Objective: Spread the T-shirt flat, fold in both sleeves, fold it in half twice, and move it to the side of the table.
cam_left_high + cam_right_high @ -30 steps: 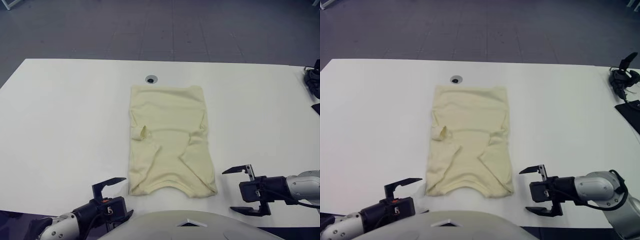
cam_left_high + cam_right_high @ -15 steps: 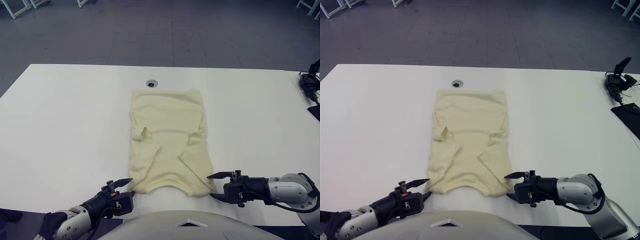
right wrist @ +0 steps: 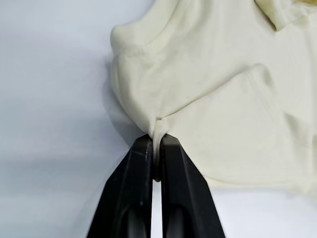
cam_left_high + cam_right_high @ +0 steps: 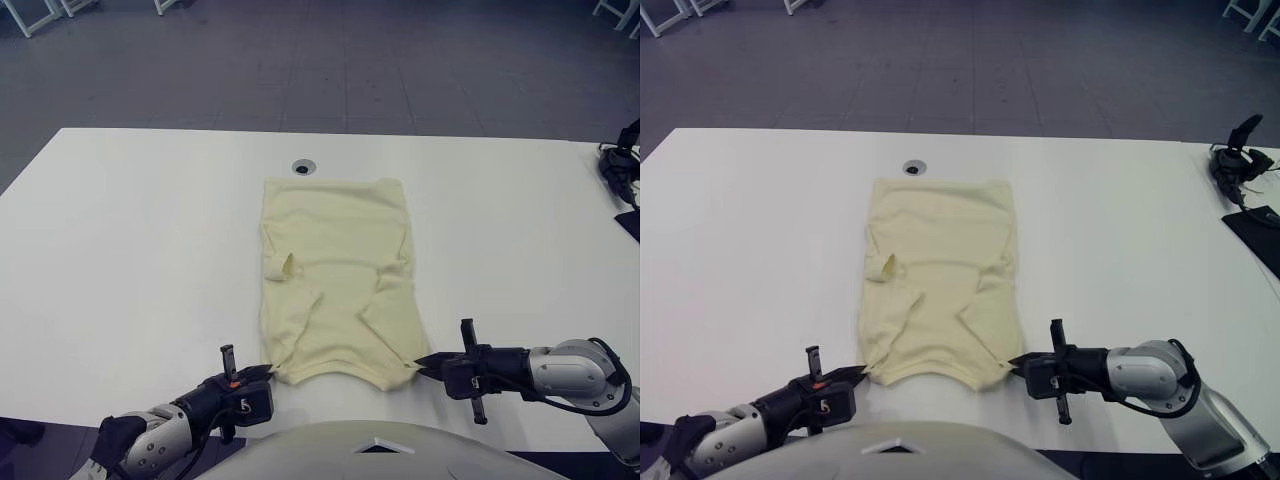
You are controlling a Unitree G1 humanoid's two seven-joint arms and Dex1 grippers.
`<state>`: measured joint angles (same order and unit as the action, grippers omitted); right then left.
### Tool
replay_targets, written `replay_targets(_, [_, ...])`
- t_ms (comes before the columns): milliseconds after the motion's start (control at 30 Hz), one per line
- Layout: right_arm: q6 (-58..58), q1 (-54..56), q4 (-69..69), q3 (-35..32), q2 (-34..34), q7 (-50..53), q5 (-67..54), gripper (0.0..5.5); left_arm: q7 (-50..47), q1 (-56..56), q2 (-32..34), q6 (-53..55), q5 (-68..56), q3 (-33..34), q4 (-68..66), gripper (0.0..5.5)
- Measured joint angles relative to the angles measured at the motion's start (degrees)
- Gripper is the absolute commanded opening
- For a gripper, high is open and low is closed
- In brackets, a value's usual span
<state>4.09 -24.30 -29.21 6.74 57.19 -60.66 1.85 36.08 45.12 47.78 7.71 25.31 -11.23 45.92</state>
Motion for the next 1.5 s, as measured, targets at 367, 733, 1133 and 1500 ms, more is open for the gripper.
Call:
replay_targets(367, [-25.8, -3.4, -9.6, -3.9, 13.6, -15.9, -19.5, 0.02, 15.0, 5.8, 6.7, 12.7, -14.9, 4.2, 9.5, 0.00])
replay_targets(733, [-39.2, 27.1, 4.0, -5.4, 10.5, -16.3, -30.6, 0.02, 19.9, -31.2, 3.1, 22.9, -43.7, 12.7, 5.4, 0.00])
replay_targets(1133, [-31.4, 66.4, 42.4, 9.2, -7.9, -17.6, -15.7, 0.02, 24.6, -77.0, -5.5, 16.1, -39.9, 0.6, -40.0, 0.00])
replay_targets(1500, [-15.8, 79.1, 77.5, 12.5, -18.1, -15.8, -3.1, 0.02, 23.3, -88.6, -16.3, 2.3, -31.9, -2.7, -72.5, 0.00])
